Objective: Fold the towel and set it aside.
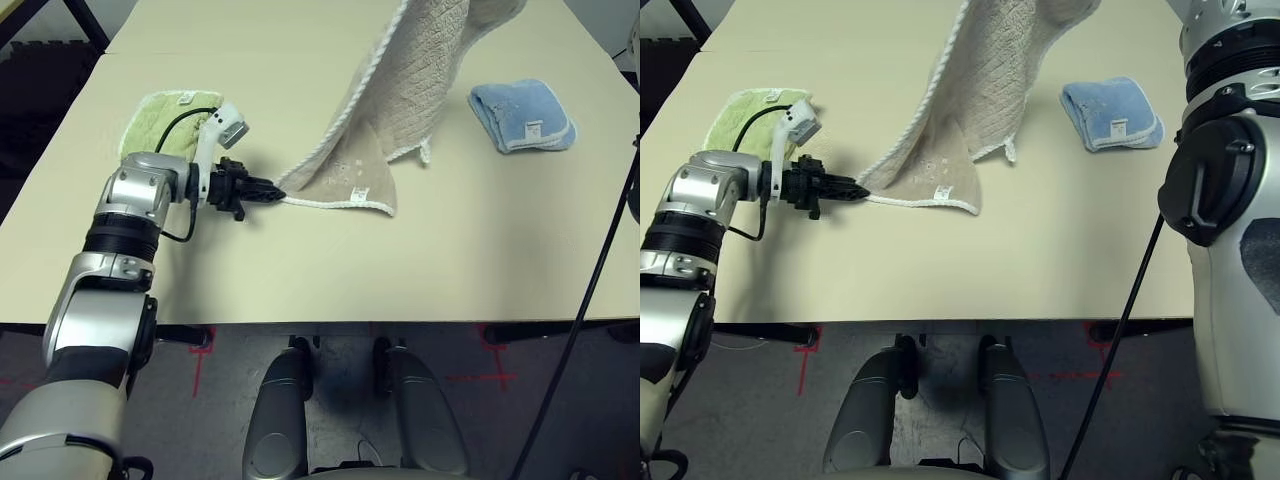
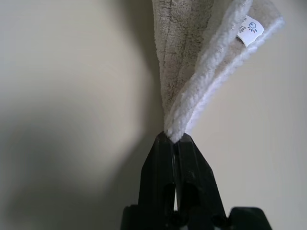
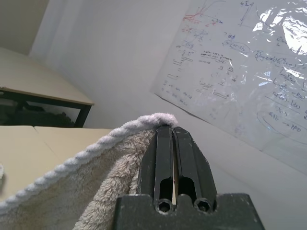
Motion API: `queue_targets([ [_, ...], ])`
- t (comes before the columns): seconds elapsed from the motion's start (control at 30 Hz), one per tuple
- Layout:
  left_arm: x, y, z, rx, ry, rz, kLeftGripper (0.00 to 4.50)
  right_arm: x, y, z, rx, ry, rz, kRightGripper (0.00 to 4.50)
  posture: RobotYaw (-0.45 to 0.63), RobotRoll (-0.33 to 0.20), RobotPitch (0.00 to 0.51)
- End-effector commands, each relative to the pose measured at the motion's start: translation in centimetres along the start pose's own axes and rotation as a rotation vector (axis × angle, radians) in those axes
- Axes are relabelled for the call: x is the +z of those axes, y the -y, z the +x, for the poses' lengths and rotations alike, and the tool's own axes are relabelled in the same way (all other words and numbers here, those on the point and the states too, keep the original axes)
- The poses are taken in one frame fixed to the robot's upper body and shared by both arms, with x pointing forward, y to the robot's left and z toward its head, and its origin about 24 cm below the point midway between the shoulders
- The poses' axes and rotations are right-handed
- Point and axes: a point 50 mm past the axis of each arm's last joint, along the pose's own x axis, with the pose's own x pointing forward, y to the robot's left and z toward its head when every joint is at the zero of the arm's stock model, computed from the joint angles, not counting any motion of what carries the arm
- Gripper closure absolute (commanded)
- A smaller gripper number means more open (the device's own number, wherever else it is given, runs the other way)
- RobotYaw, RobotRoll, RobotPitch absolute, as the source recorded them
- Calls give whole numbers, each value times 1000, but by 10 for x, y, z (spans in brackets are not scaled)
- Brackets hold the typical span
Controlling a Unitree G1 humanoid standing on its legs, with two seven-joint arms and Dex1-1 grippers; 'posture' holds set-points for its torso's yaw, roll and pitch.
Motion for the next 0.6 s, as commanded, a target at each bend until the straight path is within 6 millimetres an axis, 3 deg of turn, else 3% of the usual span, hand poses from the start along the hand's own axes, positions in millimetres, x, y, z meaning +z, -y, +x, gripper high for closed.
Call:
queue_targets([
  [0.03,-6,-1,-3,10,-27,-11,4483,32,13,3,-15,89,-92,4500,30,0,238],
  [0.2,7,-8,-5,97,46,-2,4483,27,16,-3,-30,61,-90,4500,31,0,241],
  [0.3,18,-16,-17,221,54,68,4483,14,22,-19,-67,1,-68,4500,25,0,247],
  [0.4,31,-21,-38,357,43,177,4483,-6,28,-42,-93,-77,-11,4500,27,0,255],
  [0.6,53,-23,-85,747,164,318,4483,-67,23,-118,-117,-312,224,4500,32,0,273],
])
